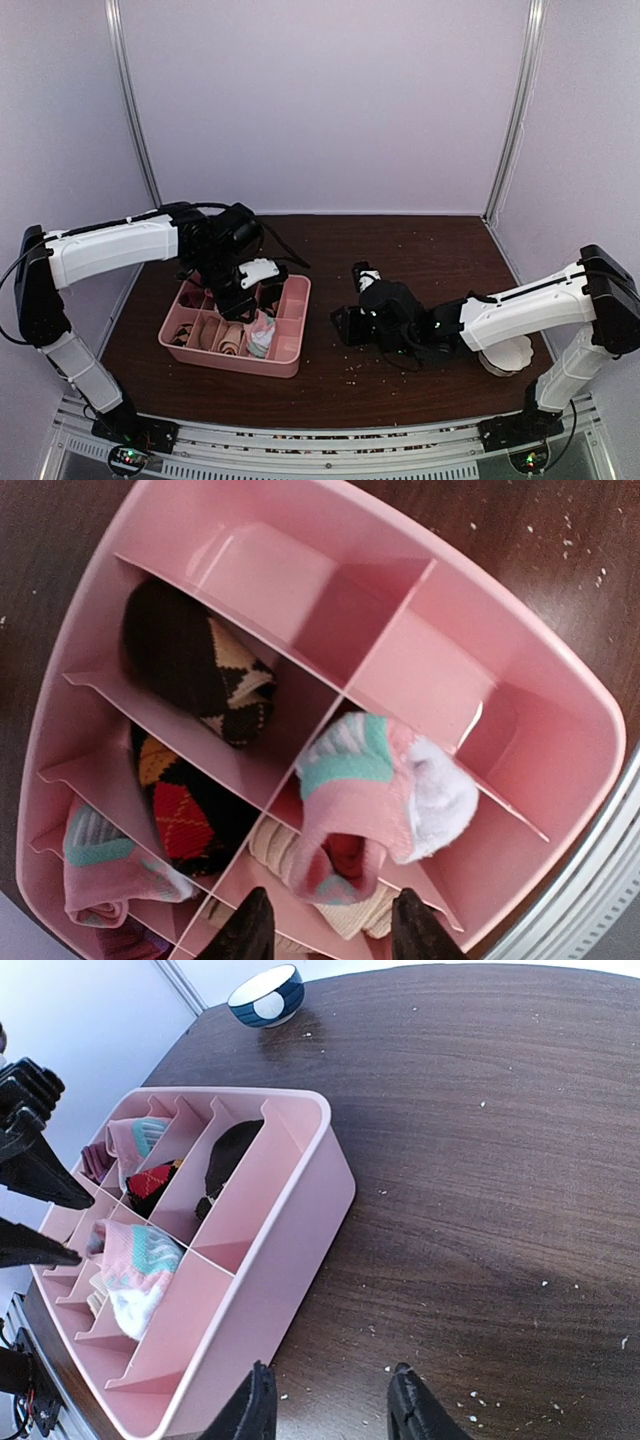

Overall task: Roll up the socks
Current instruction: Place the sock in the storage box.

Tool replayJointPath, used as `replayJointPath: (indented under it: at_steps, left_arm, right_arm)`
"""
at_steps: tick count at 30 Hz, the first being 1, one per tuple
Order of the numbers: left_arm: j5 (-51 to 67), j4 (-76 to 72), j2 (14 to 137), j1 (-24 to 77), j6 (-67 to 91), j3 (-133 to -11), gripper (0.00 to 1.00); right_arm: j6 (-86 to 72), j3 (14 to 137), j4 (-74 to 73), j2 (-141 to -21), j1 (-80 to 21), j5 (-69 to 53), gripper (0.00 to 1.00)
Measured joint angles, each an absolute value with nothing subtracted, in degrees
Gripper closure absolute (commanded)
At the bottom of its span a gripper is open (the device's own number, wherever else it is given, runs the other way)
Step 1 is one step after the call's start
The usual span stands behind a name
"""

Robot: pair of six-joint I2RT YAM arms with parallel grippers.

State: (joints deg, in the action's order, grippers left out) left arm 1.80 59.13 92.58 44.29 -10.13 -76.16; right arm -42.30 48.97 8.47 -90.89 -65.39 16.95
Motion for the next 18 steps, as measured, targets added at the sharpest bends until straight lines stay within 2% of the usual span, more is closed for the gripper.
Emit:
replayJointPath:
  at_steps: [7, 11, 18]
  left_arm:
    - [0.23, 53.49, 94.37, 44.18, -11.46, -75.70, 0.75]
    - [1.26, 50.19, 95.70, 44.18, -12.08, -72.34, 0.85]
    - [1.87, 44.47, 96.18, 43.97, -14.11, -68.05, 0.84]
  right_arm:
    - [-42.41, 48.93, 8.71, -90.89, -65.32, 16.91, 0.68]
    - [-42.44, 48.64, 8.93, -90.89, -65.32, 16.71, 0.69]
    - [-42.46, 47.55, 9.34, -90.89, -65.25, 16.56, 0.68]
